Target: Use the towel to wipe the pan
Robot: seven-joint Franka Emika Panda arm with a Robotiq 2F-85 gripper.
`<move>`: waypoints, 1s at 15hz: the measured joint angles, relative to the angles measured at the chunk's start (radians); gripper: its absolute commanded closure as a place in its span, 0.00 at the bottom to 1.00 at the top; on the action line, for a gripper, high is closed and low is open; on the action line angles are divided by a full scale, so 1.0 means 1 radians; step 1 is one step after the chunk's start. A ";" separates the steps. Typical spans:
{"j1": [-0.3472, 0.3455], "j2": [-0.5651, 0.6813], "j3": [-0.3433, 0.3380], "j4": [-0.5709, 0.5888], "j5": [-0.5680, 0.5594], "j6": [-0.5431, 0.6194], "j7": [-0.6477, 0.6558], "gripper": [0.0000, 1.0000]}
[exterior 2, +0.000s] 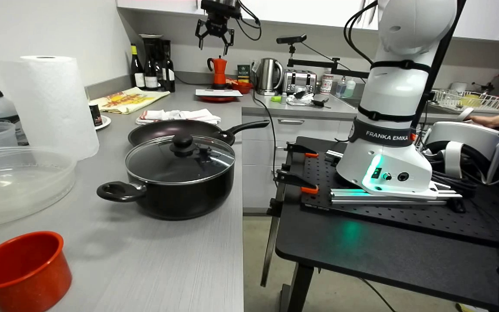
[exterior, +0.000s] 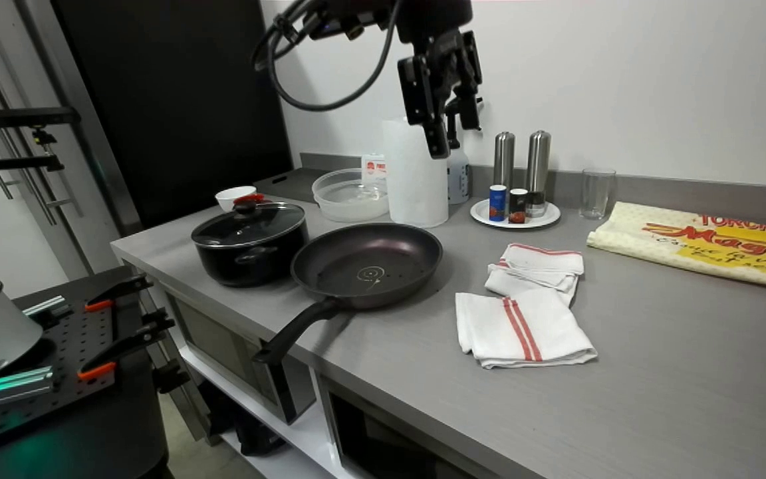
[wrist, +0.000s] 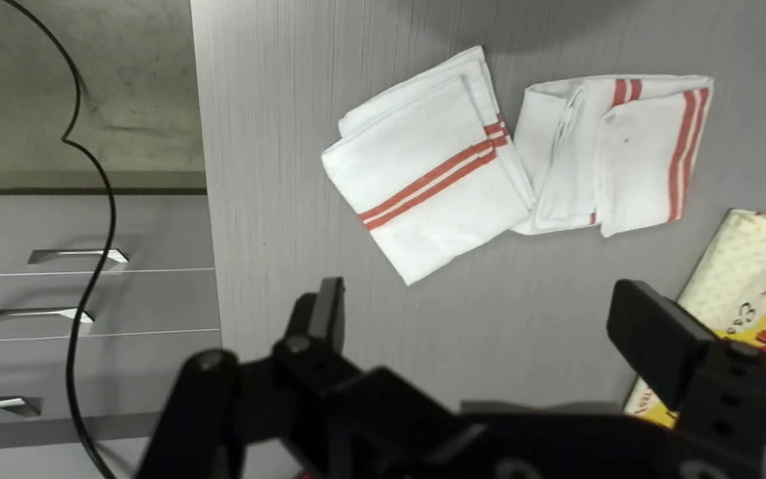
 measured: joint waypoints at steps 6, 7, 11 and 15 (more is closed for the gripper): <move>-0.015 0.256 -0.011 0.178 0.006 -0.004 0.161 0.00; -0.015 0.295 -0.011 0.204 0.006 -0.005 0.185 0.00; -0.021 0.440 -0.011 0.303 0.006 -0.017 0.273 0.00; -0.035 0.557 -0.006 0.400 0.008 -0.049 0.347 0.00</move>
